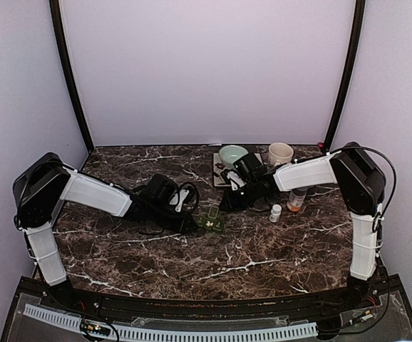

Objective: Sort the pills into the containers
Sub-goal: Hold the pill container at the center of the board.

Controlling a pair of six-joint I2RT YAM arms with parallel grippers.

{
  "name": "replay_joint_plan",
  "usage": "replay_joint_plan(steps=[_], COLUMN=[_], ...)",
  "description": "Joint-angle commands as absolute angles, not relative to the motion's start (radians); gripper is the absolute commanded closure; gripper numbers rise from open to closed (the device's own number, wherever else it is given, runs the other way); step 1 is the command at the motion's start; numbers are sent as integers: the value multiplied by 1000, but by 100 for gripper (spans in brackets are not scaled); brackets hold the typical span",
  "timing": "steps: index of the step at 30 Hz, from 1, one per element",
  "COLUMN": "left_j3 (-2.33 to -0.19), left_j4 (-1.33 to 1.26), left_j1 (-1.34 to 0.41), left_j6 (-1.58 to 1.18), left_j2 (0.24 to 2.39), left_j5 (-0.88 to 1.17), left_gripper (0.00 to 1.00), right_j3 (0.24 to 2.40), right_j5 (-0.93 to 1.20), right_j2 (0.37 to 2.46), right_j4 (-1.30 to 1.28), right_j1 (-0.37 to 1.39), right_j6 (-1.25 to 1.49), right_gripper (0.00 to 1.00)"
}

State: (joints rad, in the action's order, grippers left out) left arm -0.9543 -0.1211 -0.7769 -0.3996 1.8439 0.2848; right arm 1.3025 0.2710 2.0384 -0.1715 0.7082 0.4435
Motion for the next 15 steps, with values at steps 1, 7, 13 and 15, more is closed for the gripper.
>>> replay_joint_plan(steps=[1,7,13,15], left_j3=[-971,-989,-1015,-1019], left_j4=[-95,-87,-65,-62], left_j1=[-772,-772,-772,-773], left_j6=[-386,-381,-372,-370], left_j2=[1844,1866,1894,1897], left_j5=[298,308,311,307], left_gripper=[80,80,81,81], right_j3=[1325,1320,1316,1315], right_j5=[286,293,305,309], right_j2=[2053,2050,2048,2049], right_j4=[-141,-140,-133,-133], right_j1=[716,716,718,717], right_j6=[431,428,424,423], right_gripper=[84,84,84,84])
